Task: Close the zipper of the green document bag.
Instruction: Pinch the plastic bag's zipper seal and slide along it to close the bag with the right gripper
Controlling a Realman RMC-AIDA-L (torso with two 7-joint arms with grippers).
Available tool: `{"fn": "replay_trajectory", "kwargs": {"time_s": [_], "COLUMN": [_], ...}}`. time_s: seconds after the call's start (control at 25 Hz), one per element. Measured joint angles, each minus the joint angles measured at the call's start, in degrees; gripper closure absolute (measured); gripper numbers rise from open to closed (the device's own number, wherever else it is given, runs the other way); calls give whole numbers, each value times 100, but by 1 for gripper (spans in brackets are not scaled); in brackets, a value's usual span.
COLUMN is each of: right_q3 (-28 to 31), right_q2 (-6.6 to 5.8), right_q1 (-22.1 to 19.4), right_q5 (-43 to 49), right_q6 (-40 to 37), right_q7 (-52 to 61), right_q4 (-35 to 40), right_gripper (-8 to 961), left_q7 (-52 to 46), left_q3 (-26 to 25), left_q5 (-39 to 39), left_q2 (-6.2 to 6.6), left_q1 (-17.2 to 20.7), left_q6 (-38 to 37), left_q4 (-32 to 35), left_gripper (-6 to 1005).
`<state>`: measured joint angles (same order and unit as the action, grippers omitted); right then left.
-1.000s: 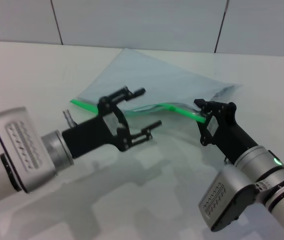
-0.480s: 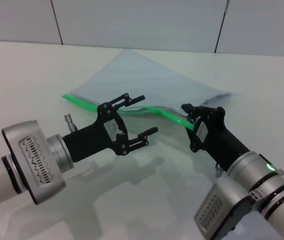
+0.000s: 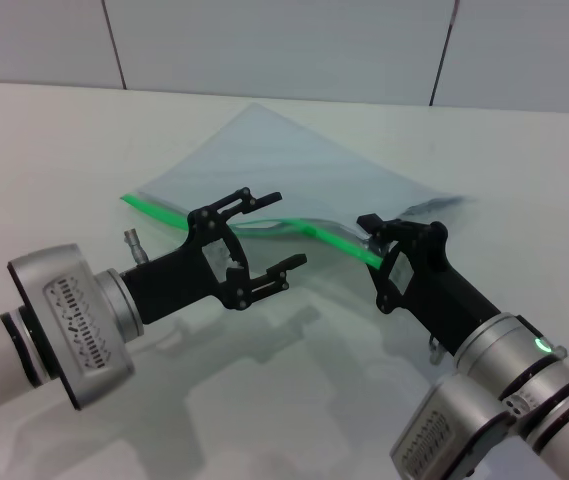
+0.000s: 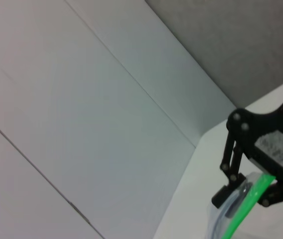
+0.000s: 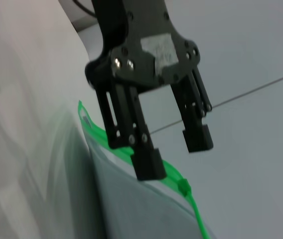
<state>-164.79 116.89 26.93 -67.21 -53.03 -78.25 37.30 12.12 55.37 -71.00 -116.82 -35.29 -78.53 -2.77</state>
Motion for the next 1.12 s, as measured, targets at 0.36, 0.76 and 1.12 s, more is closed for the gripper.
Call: {"fn": "replay_trajectory", "kwargs": {"time_s": [0.36, 0.76, 1.12], "right_q3": [-9, -9, -9], "right_q2": [9, 18, 18], "right_q1": [-19, -21, -21], "right_q5": [402, 533, 543], "right_q6": [-5, 28, 37], "right_q7": [164, 186, 188], "right_q4": [19, 23, 23], "right_gripper": [907, 907, 907], "left_q7": [661, 1065, 1423], "left_q3": [0, 0, 6], "left_q5": [-1, -1, -2], "left_q2": [-24, -31, -33], "left_q1": [-17, -9, 7], "left_q6": [84, 56, 82], "left_q4": [-14, -14, -88], "left_gripper": [322, 325, 575]}}
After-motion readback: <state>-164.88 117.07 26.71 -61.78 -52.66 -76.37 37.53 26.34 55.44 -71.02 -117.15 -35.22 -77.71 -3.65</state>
